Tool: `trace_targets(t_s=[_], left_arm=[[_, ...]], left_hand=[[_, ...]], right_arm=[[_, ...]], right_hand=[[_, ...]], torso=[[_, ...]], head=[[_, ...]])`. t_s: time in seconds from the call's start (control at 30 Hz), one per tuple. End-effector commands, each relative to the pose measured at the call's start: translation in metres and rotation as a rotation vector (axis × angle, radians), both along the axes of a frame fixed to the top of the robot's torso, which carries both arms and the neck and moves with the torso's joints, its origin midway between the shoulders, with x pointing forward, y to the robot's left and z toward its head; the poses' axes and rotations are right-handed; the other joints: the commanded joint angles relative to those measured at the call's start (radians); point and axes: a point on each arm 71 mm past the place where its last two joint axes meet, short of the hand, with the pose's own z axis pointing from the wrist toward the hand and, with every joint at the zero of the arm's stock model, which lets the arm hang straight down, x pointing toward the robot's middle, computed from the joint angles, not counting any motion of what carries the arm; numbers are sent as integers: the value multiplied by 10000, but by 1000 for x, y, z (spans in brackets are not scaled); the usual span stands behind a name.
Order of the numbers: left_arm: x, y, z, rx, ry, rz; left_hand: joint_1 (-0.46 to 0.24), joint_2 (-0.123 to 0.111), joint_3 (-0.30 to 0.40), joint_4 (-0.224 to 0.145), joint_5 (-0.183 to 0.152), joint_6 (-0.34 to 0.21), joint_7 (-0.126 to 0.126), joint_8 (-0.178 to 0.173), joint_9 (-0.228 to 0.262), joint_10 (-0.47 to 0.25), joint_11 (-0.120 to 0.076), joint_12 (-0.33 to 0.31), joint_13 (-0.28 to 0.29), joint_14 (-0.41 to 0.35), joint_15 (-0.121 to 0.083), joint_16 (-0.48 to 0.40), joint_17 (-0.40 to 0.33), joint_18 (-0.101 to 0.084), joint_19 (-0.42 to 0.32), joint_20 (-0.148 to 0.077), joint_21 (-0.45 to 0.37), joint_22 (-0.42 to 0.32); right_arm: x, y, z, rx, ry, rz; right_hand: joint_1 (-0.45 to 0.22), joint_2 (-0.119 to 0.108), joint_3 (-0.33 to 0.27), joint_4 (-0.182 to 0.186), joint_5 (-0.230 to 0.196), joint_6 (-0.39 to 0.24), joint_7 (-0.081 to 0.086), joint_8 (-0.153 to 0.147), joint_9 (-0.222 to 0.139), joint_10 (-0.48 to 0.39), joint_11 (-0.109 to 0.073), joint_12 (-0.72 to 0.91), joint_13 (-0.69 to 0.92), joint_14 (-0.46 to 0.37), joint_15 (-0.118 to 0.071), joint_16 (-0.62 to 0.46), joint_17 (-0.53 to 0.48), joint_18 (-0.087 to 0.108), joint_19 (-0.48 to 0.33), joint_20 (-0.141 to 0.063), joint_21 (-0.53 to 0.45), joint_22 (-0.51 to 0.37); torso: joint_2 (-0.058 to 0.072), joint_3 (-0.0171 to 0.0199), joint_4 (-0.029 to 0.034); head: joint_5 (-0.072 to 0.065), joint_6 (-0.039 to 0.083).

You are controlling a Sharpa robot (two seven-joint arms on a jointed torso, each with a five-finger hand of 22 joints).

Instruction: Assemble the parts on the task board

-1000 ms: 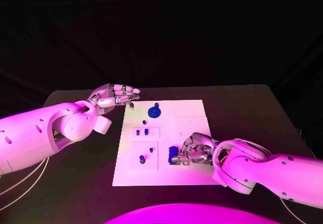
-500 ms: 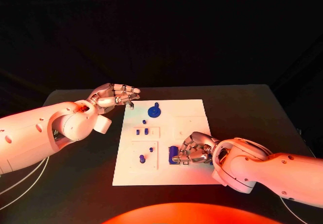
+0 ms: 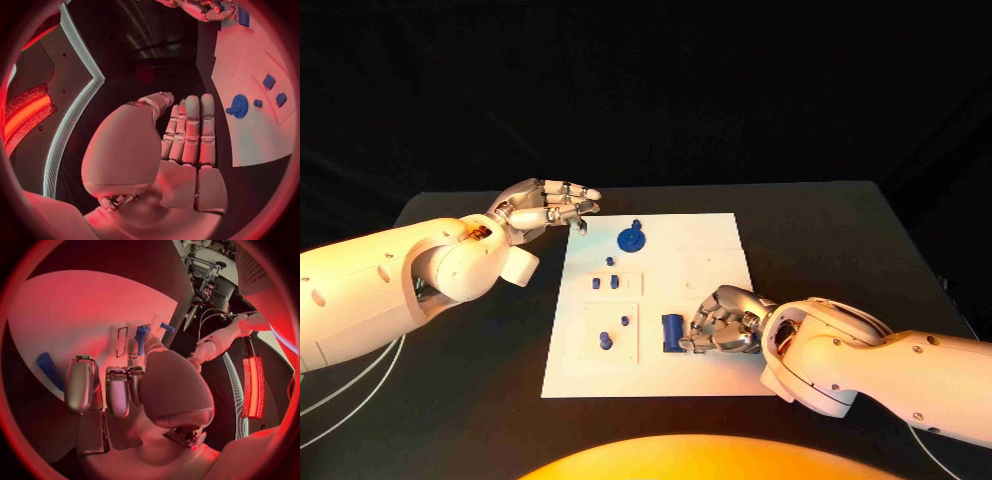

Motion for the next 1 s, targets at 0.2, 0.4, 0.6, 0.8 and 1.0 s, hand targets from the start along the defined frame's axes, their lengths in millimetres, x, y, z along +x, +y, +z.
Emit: trace_targets(t_s=[0.2, 0.4, 0.6, 0.8, 1.0], left_arm=[[-1, -2, 1, -90, -11, -190], [-1, -2, 1, -85, -8, -184], [-1, -2, 1, -92, -22, -182], [-1, -1, 1, -131, -83, -161], [-3, 2, 3, -221, -177, -107]], left_hand=[[9, 99, 5, -47, 47, -46, 47, 39, -16, -36, 4, 40, -15, 1, 12, -48, -5, 137, 22, 25, -27, -1], [9, 99, 5, -47, 47, -46, 47, 39, -16, -36, 4, 40, -15, 1, 12, -48, -5, 137, 22, 25, -27, -1], [9, 99, 5, -47, 47, -46, 47, 39, -16, -36, 4, 40, -15, 1, 12, -48, -5, 137, 22, 25, -27, -1], [-26, 90, 1, -48, 42, -52, 49, 46, -22, -43, 8, 44, -21, 3, 15, -61, -2, 135, 22, 28, -34, 0], [-153, 54, -53, 22, 25, -65, 47, 52, -27, -51, 13, 47, -26, 8, 30, -62, 6, 129, 12, 44, -74, -20]], right_arm=[[-2, 2, -1, -9, 209, 224], [-2, 0, 0, -8, 135, 164], [-1, -7, 4, 145, -207, -56], [4, -27, 20, 283, -911, -441], [10, -62, 31, -69, -1548, -1068]], right_hand=[[-11, -188, 45, 75, -129, 35, -10, -46, -20, 656, -53, -9, 2004, 941, -41, 8, 2134, -105, 397, -99, -1, 1961], [-31, -207, 59, 82, -158, 42, -7, -49, -24, 656, -49, -9, 2004, 943, -39, 10, 2141, -105, 396, -98, -4, 1960], [-52, -253, 126, 81, -204, -47, 35, -129, -62, 661, -21, 4, 2018, 939, -21, 4, 2123, -97, 384, -90, -58, 1948], [-70, -347, 221, 76, -233, -139, 96, -228, -109, 621, 33, -68, 1965, 922, 22, -24, 2043, -73, 343, -62, -223, 1911], [-86, -618, 367, 80, -489, -218, 181, -355, -167, 581, 112, -132, 1924, 919, 89, -30, 2031, -71, 329, -4, -250, 1906]], torso=[[3, 13, 7], [-1, 0, -1], [-6, -2, -2], [-22, -17, -35], [-28, -20, -91]], head=[[0, 1], [-3, 6], [-31, 29], [-115, 82], [-245, 159]])
